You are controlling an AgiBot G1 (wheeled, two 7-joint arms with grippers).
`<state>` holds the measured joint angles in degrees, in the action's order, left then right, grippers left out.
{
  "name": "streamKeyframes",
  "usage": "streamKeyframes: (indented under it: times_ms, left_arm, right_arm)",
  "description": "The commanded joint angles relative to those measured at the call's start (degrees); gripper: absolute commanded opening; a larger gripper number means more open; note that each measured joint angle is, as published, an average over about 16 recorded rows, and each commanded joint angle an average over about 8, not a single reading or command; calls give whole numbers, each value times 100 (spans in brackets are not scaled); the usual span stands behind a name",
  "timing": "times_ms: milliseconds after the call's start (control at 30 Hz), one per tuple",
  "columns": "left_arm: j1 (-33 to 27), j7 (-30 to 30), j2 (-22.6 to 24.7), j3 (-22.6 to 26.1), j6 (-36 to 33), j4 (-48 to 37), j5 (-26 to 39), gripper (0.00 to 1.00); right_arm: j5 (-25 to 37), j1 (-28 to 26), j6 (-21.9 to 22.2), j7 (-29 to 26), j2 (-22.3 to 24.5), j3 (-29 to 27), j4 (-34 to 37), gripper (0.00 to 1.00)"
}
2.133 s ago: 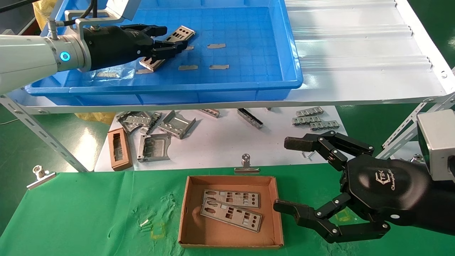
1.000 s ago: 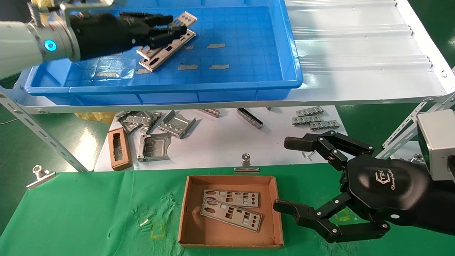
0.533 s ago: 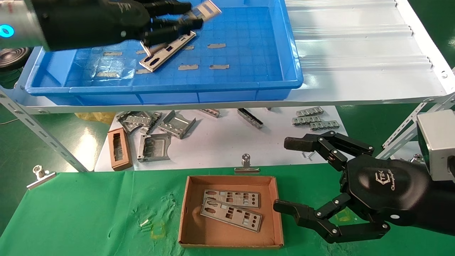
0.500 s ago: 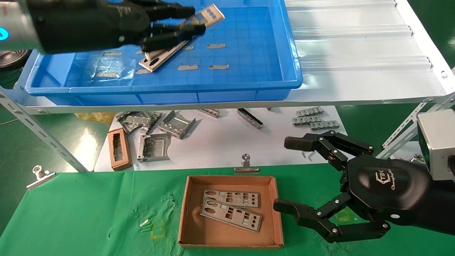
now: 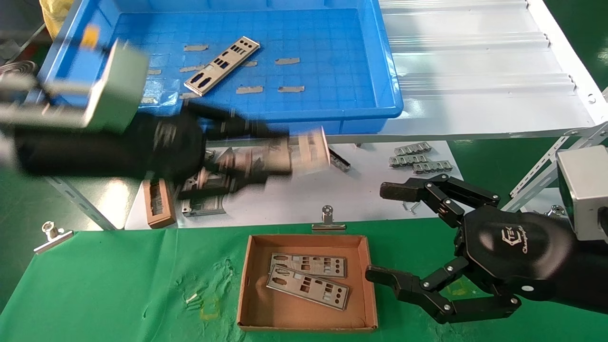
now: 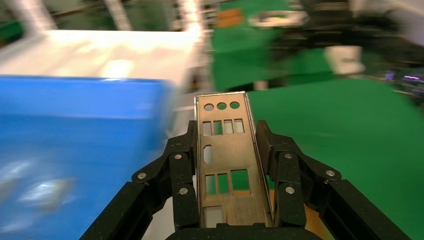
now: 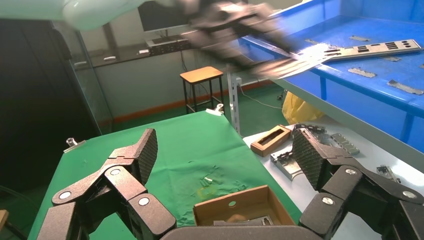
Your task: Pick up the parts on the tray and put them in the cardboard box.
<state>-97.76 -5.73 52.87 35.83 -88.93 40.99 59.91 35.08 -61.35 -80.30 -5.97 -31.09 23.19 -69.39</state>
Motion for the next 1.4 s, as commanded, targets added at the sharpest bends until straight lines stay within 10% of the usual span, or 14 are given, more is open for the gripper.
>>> streamKeyframes:
  times_ms: [33,367,733,1033,1400]
  left_arm:
    - [417,281,-428,246,11,1037,-487,0]
    - [1922,-98,-42,880,1705,1820,503,0]
    - [2292,-884,655,1052,2559,1107,1034,2]
    - [2253,-1558,985,1109,2602,709,1183,97]
    - [2207,-1908,1231,1052,2785,298,1182,100]
  right_arm:
    - [0,0,0,0,0,0,0,100]
    - [0,0,0,0,0,0,0,100]
    - [0,0,0,0,0,0,0,100]
    - [0,0,0,0,0,0,0,100]
    - [0,0,0,0,0,0,0,100]
